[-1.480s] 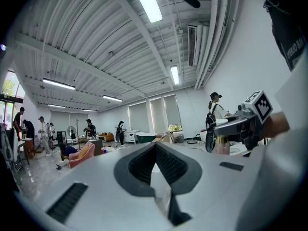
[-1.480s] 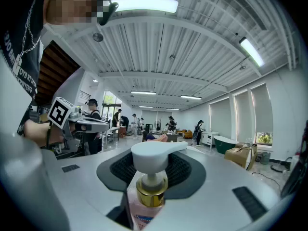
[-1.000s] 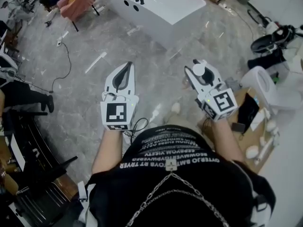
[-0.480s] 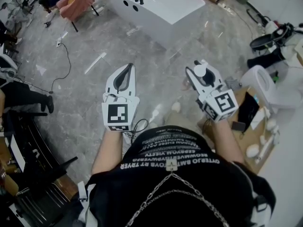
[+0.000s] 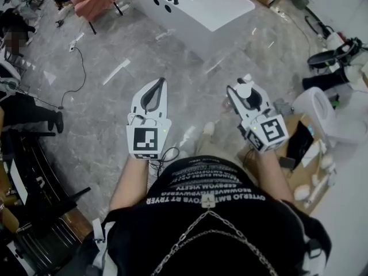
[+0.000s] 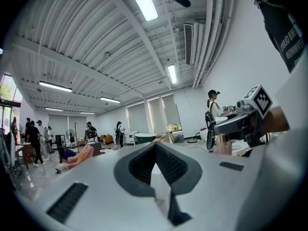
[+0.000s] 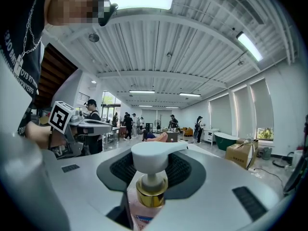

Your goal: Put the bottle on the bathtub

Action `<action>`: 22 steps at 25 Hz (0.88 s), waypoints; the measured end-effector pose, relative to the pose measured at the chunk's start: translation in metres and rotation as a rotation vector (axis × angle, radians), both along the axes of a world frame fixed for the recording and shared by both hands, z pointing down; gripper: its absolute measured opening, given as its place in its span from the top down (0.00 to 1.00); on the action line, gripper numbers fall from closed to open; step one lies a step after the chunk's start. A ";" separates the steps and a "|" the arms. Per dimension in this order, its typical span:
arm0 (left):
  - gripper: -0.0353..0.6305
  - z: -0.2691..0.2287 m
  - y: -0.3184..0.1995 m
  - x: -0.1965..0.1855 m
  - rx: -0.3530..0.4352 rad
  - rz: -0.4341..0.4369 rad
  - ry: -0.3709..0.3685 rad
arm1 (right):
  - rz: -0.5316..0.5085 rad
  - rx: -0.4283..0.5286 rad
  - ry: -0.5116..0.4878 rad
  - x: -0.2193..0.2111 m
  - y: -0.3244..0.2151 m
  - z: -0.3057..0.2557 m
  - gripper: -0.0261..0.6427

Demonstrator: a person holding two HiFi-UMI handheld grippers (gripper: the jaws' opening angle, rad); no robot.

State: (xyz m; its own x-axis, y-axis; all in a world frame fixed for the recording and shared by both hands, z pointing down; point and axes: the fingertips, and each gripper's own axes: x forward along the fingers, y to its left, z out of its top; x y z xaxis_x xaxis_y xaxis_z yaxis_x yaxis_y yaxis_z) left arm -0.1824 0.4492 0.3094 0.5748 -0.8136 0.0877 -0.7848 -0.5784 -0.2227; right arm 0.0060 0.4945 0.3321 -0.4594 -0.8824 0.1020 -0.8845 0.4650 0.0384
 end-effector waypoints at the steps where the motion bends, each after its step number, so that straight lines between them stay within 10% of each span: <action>1: 0.94 0.001 -0.007 0.001 -0.002 -0.005 0.003 | -0.003 0.000 0.000 0.001 -0.007 0.001 0.74; 22: 0.94 -0.004 -0.153 0.084 -0.031 -0.020 0.047 | -0.054 -0.034 -0.019 0.066 -0.152 0.006 0.74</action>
State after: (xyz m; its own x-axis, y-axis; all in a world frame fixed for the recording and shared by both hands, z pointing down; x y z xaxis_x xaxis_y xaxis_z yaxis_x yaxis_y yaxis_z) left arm -0.0987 0.2959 0.3053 0.5627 -0.8221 0.0866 -0.8053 -0.5688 -0.1672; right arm 0.0717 0.3428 0.3378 -0.5084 -0.8524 0.1221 -0.8585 0.5129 0.0057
